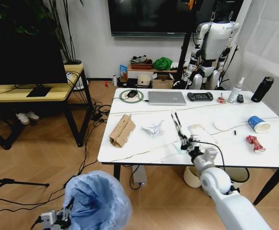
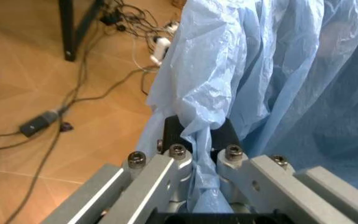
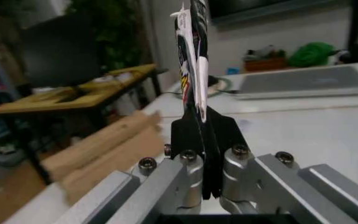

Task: Pick up the trash bin and place the trash from the table into it.

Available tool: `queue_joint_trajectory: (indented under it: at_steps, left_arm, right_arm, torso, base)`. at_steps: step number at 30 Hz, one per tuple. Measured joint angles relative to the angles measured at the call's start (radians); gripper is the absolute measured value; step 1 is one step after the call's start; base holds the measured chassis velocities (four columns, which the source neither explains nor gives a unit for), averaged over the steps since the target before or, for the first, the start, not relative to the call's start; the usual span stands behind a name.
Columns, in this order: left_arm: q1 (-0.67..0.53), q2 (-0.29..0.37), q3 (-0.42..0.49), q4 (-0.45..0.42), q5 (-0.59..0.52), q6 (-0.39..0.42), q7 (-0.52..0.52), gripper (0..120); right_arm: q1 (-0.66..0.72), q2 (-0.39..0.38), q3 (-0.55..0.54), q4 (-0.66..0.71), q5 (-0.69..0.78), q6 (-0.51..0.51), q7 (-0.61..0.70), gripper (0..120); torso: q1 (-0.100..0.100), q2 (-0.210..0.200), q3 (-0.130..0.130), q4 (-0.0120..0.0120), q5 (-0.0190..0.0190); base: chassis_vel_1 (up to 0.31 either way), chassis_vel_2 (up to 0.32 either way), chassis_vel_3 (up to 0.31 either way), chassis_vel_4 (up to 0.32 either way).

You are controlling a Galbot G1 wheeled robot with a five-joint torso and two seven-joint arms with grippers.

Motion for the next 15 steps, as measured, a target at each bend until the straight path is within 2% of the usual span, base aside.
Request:
queue_joint_trajectory:
  at_steps: [3, 4, 6, 8, 10, 15]
  left_arm:
    - [0.000, 0.032, 0.019, -0.025, -0.004, 0.023, -0.023, 0]
    - [0.000, 0.032, 0.019, -0.025, -0.004, 0.023, -0.023, 0]
    - [0.000, 0.052, 0.022, -0.035, -0.011, 0.036, -0.032, 0]
    - [0.000, 0.105, 0.018, -0.052, -0.035, 0.054, -0.045, 0]
    - [0.008, 0.155, 0.009, -0.059, -0.055, 0.060, -0.050, 0]
    - [0.023, 0.216, -0.003, -0.061, -0.065, 0.063, -0.050, 0]
  right_arm:
    - [0.035, -0.033, -0.150, 0.052, 0.023, 0.046, -0.036, 0]
    - [0.035, -0.033, -0.150, 0.052, 0.023, 0.046, -0.036, 0]
    - [0.063, -0.041, -0.217, 0.061, 0.026, 0.062, -0.045, 0]
    - [0.124, -0.050, -0.356, 0.065, 0.031, 0.091, -0.080, 0]
    - [0.163, -0.049, -0.438, 0.058, 0.039, 0.107, -0.109, 0]
    - [0.203, -0.039, -0.536, 0.043, 0.053, 0.123, -0.125, 0]
  torso:
    - [0.000, 0.000, 0.000, 0.0001, 0.0002]
    - [0.000, 0.000, 0.000, 0.0001, 0.0002]
    - [0.000, 0.000, 0.000, 0.0003, 0.0001]
    - [0.000, 0.000, 0.000, 0.0005, -0.0003]
    - [0.000, 0.000, 0.000, 0.0003, 0.0000]
    - [0.000, 0.000, 0.000, 0.0002, 0.0001]
  base:
    - [0.000, 0.000, 0.000, 0.000]
    - [0.000, 0.000, 0.000, 0.000]
    - [0.000, 0.000, 0.000, 0.000]
    - [0.000, 0.000, 0.000, 0.000]
    - [0.000, 0.000, 0.000, 0.000]
    - [0.000, 0.000, 0.000, 0.000]
